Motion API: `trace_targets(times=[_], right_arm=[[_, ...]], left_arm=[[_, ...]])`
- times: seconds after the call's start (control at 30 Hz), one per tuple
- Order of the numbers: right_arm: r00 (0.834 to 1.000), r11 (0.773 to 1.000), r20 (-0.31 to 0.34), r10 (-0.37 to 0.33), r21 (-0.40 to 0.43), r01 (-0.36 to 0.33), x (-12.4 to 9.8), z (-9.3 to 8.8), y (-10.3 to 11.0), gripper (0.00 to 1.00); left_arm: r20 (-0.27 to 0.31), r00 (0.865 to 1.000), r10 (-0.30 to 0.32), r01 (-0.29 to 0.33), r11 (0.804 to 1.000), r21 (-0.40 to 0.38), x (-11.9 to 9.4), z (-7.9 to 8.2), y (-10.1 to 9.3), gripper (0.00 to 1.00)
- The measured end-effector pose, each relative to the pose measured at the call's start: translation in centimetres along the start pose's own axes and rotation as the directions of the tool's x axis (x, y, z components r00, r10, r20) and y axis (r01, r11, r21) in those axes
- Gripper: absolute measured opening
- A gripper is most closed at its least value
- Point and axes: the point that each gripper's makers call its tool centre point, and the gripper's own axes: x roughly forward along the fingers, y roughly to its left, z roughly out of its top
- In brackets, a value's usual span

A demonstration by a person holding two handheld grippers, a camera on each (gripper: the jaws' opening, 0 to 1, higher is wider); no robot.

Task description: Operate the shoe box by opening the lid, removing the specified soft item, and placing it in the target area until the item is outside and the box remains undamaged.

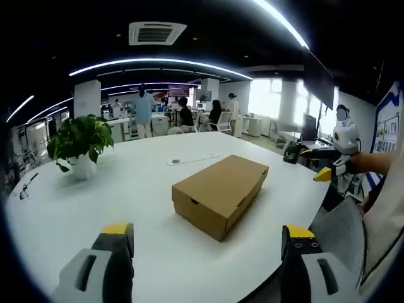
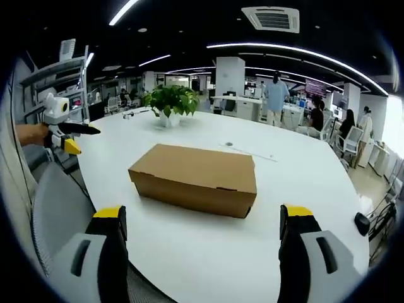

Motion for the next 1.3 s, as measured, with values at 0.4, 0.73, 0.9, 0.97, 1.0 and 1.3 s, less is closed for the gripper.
trace_targets(times=[0.4, 0.73, 0.9, 0.97, 1.0, 1.3], right_arm=[[1.0, 1.0, -0.004, 0.003, -0.002, -0.003, -0.2, -0.2, -0.3, 0.93], [1.0, 1.0, -0.007, 0.01, -0.009, -0.01, -0.3, -0.1, -0.4, 0.93], [1.0, 1.0, -0.012, 0.015, -0.01, -0.016, -0.2, -0.2, -0.5, 0.93], [1.0, 1.0, -0.014, 0.017, -0.014, -0.017, -0.2, -0.1, -0.6, 0.93], [1.0, 1.0, -0.015, 0.018, -0.015, -0.018, -0.1, -0.1, -0.6, 0.93], [0.999, 0.999, -0.028, 0.033, -0.027, -0.033, 0.0, -0.2, -0.8, 0.93]], left_arm=[[0.005, 1.0, 0.0, 0.0, 1.0, -0.01, -0.1, -0.1, -0.3, 0.99], [0.003, 1.0, -0.013, 0.013, 1.0, -0.006, 0.2, -0.1, -0.7, 1.0], [-0.002, 1.0, -0.018, 0.018, 1.0, -0.002, 0.5, -0.2, -0.9, 1.0], [0.006, 1.0, -0.024, 0.024, 1.0, -0.009, 0.6, 0.0, -1.1, 1.0], [0.009, 1.0, -0.027, 0.027, 1.0, -0.009, 0.6, 0.0, -1.2, 1.0], [-0.001, 0.999, -0.037, 0.037, 0.999, 0.003, 1.1, -0.1, -1.5, 1.0]])
